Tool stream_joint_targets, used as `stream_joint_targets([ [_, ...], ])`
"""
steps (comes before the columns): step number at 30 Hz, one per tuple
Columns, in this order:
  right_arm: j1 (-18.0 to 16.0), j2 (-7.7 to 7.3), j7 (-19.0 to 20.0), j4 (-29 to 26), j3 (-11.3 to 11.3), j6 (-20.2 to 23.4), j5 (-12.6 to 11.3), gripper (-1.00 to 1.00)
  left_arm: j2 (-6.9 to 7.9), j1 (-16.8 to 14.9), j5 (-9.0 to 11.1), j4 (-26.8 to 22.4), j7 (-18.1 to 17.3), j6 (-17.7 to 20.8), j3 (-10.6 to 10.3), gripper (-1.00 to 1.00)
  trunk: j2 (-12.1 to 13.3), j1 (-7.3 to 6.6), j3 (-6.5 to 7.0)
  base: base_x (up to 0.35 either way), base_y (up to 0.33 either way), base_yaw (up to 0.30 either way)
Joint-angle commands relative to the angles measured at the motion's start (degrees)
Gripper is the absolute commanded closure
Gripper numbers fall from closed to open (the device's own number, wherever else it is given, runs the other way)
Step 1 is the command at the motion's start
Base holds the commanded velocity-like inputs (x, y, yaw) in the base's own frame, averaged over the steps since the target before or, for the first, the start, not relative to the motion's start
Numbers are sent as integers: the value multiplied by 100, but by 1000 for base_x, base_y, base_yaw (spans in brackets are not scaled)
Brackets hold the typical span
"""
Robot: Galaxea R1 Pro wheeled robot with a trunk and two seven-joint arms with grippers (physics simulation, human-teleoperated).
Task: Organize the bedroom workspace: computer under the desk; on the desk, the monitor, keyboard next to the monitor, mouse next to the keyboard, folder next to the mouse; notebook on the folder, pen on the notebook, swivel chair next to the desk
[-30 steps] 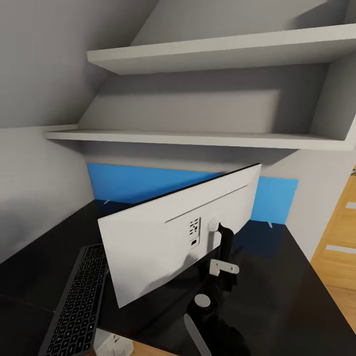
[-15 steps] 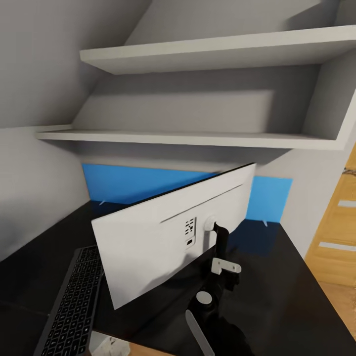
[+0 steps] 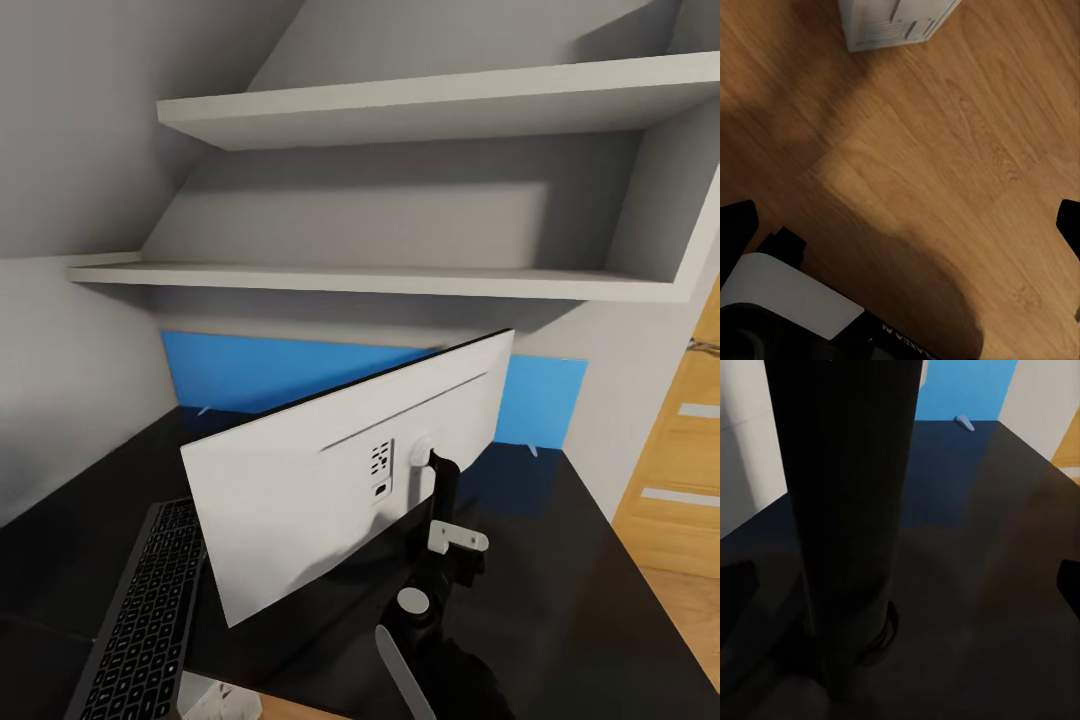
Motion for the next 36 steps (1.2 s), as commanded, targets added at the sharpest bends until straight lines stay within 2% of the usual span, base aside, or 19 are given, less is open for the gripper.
stream_joint_targets([
  [1, -6, 0, -34, -8, 7, 60, -15, -100, 8, -2, 49, -12, 51, 5, -32, -100, -5, 0, -7, 0, 0, -7],
  [36, -15, 0, -35, -8, 5, 59, -15, -100, 15, -2, 49, -12, 52, 4, -32, -100, -5, 0, -7, 17, 0, -1],
])
